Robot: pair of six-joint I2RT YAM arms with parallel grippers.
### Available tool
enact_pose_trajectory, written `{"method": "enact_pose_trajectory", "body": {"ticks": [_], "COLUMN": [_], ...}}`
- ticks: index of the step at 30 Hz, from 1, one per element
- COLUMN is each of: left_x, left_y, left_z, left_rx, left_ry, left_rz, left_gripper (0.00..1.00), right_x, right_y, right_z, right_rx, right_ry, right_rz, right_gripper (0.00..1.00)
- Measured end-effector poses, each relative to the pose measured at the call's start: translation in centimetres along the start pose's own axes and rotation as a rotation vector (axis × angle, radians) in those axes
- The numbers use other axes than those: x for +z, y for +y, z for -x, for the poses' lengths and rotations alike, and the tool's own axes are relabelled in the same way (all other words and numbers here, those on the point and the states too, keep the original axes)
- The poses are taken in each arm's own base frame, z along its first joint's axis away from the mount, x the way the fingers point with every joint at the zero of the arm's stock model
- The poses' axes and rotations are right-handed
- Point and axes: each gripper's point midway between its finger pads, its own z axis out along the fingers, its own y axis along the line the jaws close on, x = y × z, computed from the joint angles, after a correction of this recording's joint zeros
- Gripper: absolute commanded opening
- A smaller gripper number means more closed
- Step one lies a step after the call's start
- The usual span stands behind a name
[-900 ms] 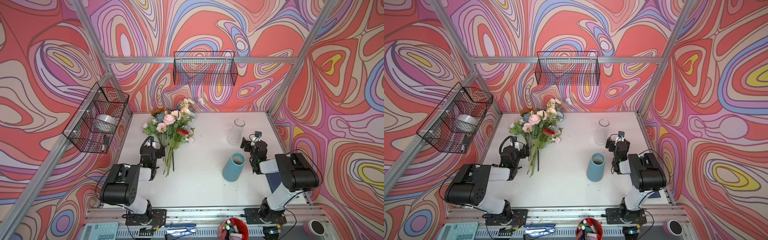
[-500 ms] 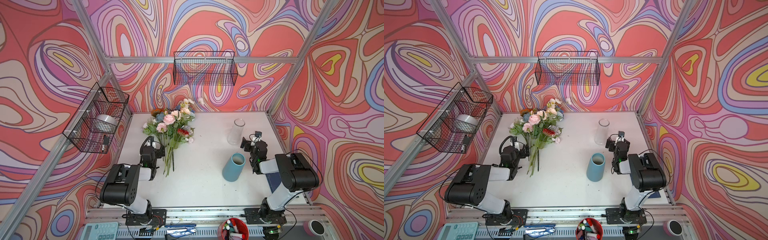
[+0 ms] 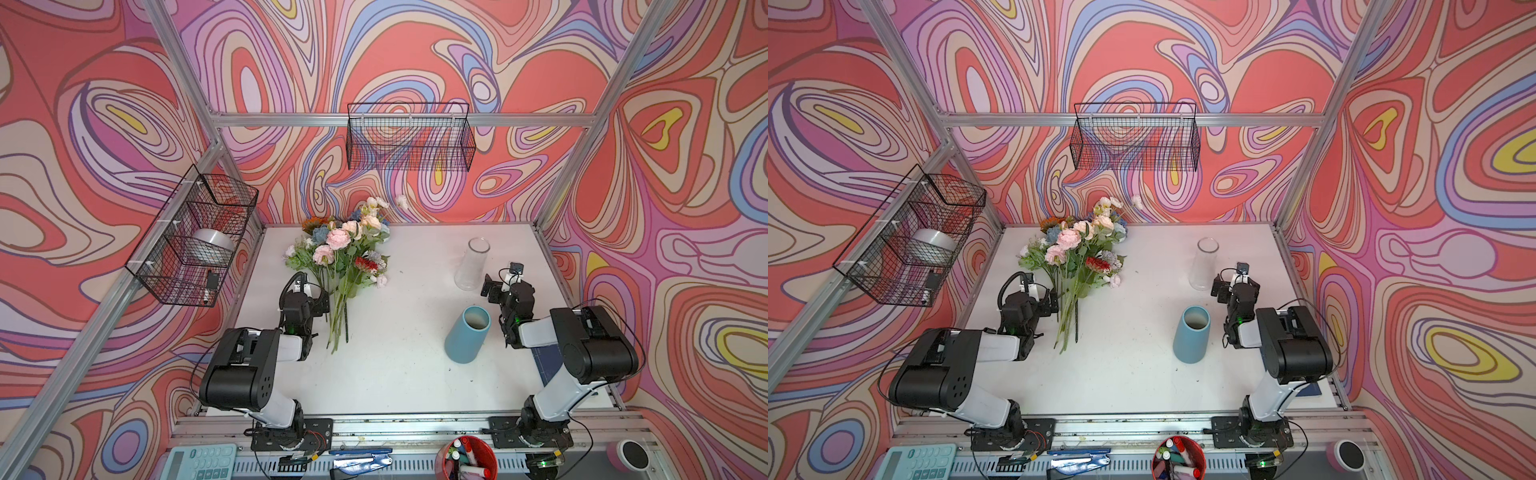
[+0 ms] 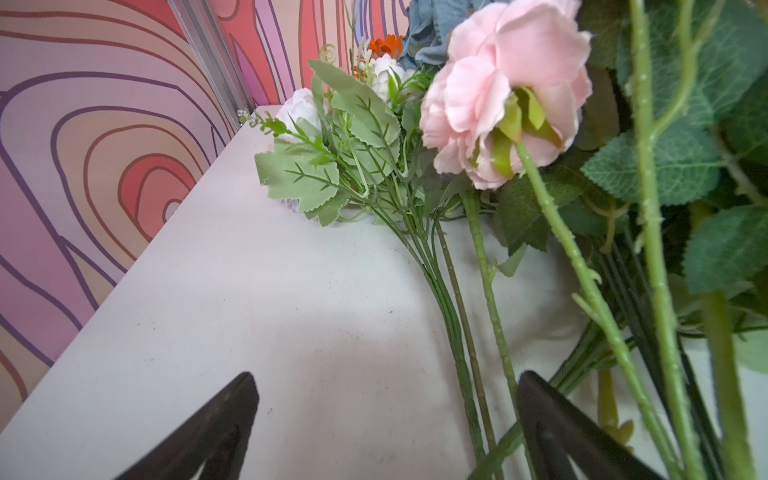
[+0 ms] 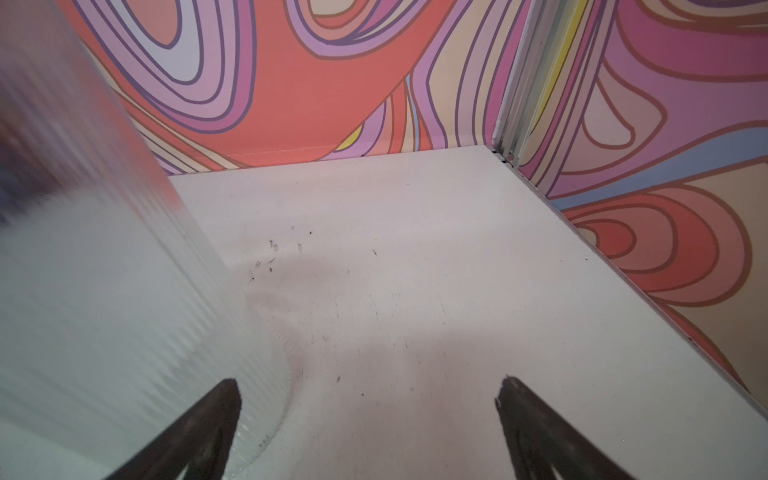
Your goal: Arrange the flowers into the vase
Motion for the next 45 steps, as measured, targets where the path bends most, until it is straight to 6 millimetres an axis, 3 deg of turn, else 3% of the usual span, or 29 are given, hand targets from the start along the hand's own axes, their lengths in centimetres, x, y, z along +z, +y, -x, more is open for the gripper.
{"method": "enact_pose_trajectory", "body": {"ticks": [10,18,25,28,33,38,41,45], "left_x": [-0.8,-4.9,-7.3,-7.9,-8.5,-10.3,-11.8,-13.3], "left_y": [0.4,1.4,0.2,-1.2,-4.5,-10.8,-14.7,-18.3], "left_z": [0.8,7.1,10.4,11.3,10.3,9.4,10.0,9.9], "left_rx": [-0.013,-0.114,-0.295,-0.371,-0.473,-0.464,-0.43,-0.395], "left_ry": [0.0,-0.153,-0.179,-0.161,-0.068,0.03,0.059,0.084], "left_rz": [0.017,0.029,-0.085,-0.173,-0.327,-0.511,-0.618,-0.714], "left_gripper": [1.0,1.0,1.0,1.0,1.0,1.0,1.0,1.0], "right_x": [-0.1,-2.3,-4.4,-4.9,-5.0,-3.9,-2.3,-0.5], "right_y": [-0.1,-1.0,-2.2,-2.2,-1.4,1.5,3.3,4.2], "right_z": [0.0,4.3,7.0,9.2,15.4,21.6,22.3,19.5], "right_rx": [-0.001,0.011,0.047,0.079,0.151,0.18,0.174,0.153], "right_ry": [0.004,-0.055,-0.037,-0.024,0.019,0.124,0.233,0.414], "right_rz": [-0.008,-0.047,-0.111,-0.116,-0.1,0.017,0.078,0.093], "right_gripper": [0.98,0.95,0.92,0.89,0.85,0.71,0.65,0.58]}}
